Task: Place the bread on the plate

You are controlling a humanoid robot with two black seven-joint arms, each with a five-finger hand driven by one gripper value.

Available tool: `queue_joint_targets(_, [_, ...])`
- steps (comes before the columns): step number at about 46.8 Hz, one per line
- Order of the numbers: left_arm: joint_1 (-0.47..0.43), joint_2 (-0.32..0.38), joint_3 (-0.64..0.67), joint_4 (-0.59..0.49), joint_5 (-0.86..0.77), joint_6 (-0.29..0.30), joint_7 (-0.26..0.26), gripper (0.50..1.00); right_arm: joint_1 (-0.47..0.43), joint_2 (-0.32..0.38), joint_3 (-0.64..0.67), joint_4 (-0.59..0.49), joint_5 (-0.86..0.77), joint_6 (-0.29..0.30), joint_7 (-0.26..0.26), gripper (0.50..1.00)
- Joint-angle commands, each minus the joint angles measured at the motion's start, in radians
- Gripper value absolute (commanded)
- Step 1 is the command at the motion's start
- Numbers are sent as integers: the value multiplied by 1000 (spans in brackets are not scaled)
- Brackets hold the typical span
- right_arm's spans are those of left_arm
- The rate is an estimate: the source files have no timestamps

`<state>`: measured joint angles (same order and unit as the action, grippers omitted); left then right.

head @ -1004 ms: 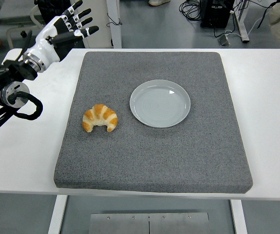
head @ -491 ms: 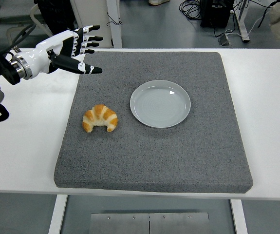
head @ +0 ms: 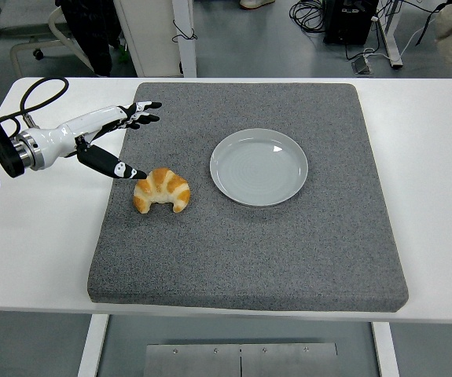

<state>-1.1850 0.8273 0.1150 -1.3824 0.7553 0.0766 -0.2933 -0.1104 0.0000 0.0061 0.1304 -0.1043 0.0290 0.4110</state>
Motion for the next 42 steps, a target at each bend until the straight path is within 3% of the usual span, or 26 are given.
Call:
queue_joint_targets(1, [27, -2, -11, 2, 13, 8, -13, 960, 0, 0, 0, 0, 0, 0, 0, 1000])
queue_joint_targets(12, [100, -45, -15, 13, 108, 107, -52, 960, 0, 0, 0, 0, 0, 0, 0, 1000])
queue_joint_targets(42, [176, -158, -18, 154, 121, 166, -93, 958, -2, 0, 0, 0, 0, 0, 0, 1000])
